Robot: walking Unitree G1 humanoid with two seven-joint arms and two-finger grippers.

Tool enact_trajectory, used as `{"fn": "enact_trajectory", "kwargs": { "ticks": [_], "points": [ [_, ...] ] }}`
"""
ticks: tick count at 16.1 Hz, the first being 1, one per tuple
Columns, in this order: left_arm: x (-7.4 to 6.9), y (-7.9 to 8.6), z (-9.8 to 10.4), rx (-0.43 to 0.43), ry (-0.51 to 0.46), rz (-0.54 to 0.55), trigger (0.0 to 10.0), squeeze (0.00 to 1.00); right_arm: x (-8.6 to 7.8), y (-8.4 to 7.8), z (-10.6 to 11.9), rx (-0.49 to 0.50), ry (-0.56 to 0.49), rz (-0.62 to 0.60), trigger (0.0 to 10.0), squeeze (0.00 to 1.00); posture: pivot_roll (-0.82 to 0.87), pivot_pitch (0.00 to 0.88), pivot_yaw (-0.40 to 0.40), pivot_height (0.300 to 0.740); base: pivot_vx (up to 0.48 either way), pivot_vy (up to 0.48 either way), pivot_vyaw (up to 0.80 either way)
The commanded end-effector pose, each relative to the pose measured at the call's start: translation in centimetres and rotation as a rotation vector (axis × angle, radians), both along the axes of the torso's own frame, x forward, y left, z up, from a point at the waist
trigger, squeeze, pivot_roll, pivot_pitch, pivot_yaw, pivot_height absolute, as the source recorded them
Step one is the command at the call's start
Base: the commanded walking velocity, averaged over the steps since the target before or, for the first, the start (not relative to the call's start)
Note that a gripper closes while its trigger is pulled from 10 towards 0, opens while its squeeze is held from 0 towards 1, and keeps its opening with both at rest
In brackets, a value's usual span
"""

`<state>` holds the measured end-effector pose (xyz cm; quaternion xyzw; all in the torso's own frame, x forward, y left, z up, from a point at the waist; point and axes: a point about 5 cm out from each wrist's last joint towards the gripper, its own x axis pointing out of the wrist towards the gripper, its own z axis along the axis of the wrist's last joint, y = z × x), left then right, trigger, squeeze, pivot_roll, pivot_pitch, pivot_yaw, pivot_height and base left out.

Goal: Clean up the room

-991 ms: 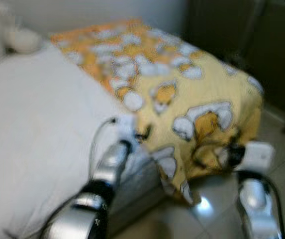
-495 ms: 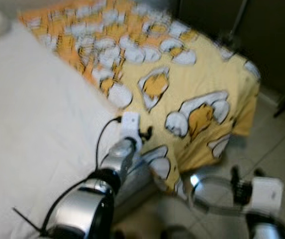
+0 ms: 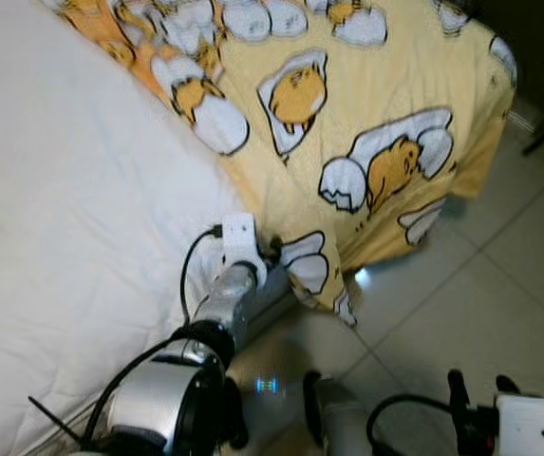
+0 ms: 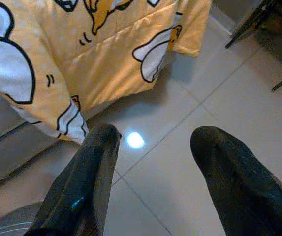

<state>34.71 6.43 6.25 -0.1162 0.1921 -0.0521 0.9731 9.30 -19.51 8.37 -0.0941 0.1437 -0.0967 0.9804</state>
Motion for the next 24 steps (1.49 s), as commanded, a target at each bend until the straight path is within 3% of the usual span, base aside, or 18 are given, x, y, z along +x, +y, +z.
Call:
{"fn": "enact_trajectory", "kwargs": {
  "ticks": [1,3,4,5,7,9,12,18,24],
  "points": [
    [-1.4,-2.2,-1.3,-0.061,0.088,-0.036,10.0,0.0,-0.5,0.0,0.2,-0.012,0.023,0.004,10.0,0.0,-0.46,0.434,0.002,0.74,0.0,0.0,0.0],
    [-1.4,-3.7,-0.8,-0.15,0.084,-0.065,10.0,0.0,-0.7,-0.2,0.4,-0.016,0.034,-0.002,10.0,0.0,-0.47,0.437,0.004,0.74,0.0,0.0,0.0],
    [-1.5,-4.1,-0.7,-0.167,0.082,-0.08,7.5,0.0,-0.8,-0.2,0.4,-0.017,0.037,-0.006,10.0,0.0,-0.47,0.439,0.006,0.74,0.0,0.0,0.0],
    [-1.6,-4.4,-0.6,-0.196,0.079,-0.092,0.0,0.0,-0.8,-0.2,0.4,-0.017,0.041,-0.009,10.0,0.0,-0.47,0.438,0.008,0.74,0.0,0.0,0.0],
    [-1.7,-4.7,-0.5,-0.216,0.07,-0.108,0.0,0.0,-0.8,-0.1,0.4,-0.016,0.044,-0.011,10.0,0.0,-0.47,0.438,0.012,0.74,0.0,0.0,0.0],
    [-2.3,-6.8,0.1,-0.272,0.014,-0.235,0.0,0.0,-1.0,0.1,0.1,-0.006,0.056,-0.021,10.0,0.0,-0.44,0.439,0.019,0.74,0.0,0.0,0.0],
    [-4.0,-9.4,-0.1,-0.243,-0.024,-0.4,0.0,0.0,-0.5,0.5,-0.4,0.015,0.057,-0.016,10.0,0.0,-0.43,0.429,0.023,0.74,0.0,0.0,0.0],
    [-5.1,-11.0,0.0,-0.329,-0.017,-0.483,0.0,0.0,-0.9,0.5,-0.6,0.021,0.068,-0.036,10.0,0.0,-0.44,0.432,0.036,0.74,0.0,0.15,0.0],
    [-4.9,-11.0,0.4,-0.369,-0.031,-0.505,0.0,0.0,-0.4,0.3,-1.0,0.017,0.067,-0.047,10.0,0.0,-0.43,0.415,0.042,0.74,0.0,0.0,0.0]
  ]
}}
